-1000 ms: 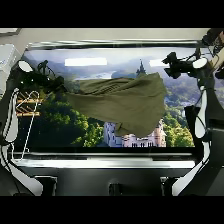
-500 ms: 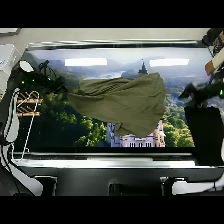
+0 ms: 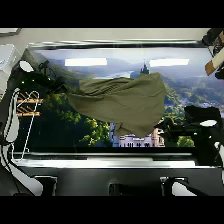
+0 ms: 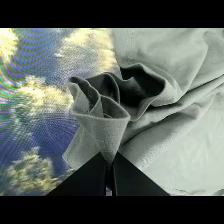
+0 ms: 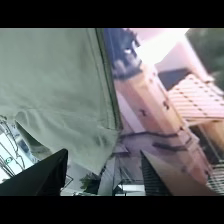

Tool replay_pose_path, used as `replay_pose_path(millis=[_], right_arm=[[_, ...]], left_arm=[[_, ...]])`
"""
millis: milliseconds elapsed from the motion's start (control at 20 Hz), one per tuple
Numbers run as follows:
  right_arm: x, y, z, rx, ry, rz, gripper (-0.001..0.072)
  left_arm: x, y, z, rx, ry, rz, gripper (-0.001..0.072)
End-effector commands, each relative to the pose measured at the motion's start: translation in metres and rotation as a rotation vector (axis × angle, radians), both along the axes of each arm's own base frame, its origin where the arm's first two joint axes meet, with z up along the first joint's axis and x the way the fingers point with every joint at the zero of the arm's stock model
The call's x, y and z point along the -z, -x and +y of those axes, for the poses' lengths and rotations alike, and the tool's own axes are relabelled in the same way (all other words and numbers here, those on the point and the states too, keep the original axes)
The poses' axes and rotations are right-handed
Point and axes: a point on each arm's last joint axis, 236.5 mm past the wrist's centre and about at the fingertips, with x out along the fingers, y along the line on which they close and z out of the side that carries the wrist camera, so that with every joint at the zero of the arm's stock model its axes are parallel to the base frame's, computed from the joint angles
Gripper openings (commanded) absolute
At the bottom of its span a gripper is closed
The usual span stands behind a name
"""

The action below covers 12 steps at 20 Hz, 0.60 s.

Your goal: Fold the clothes and pants, and hang the long-sleeved shirts on hangers.

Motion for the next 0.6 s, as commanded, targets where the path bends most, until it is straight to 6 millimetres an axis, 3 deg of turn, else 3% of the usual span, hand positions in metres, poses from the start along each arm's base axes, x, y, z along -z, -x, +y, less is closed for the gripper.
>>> replay_pose_path(millis=[0, 300, 400, 450, 500, 550], right_arm=[[0.014, 0.001, 0.024, -0.009, 0.025, -0.029, 0.0533], [0.037, -0.012, 0.019, 0.077, 0.181, -0.001, 0.0489], [0.035, -0.018, 0.020, 0.103, 0.176, -0.011, 0.0300], [0.034, -0.020, 0.024, 0.107, 0.170, -0.019, 0.0141], [0.031, -0.023, 0.029, 0.110, 0.155, -0.027, 0.0030], [0.025, -0.027, 0.032, 0.117, 0.138, -0.046, 0.0029]], left_arm=[[0.000, 0.000, 0.000, -0.001, 0.000, 0.000, 0.0016], [0.002, 0.000, 0.000, 0.000, 0.000, 0.002, 0.0016], [0.003, 0.000, 0.000, 0.000, 0.000, 0.005, 0.0016], [0.003, 0.000, 0.000, 0.000, 0.000, 0.005, 0.0016], [0.003, 0.000, -0.001, 0.000, 0.000, 0.005, 0.0016], [0.002, 0.000, 0.000, 0.000, 0.000, 0.005, 0.0016]])
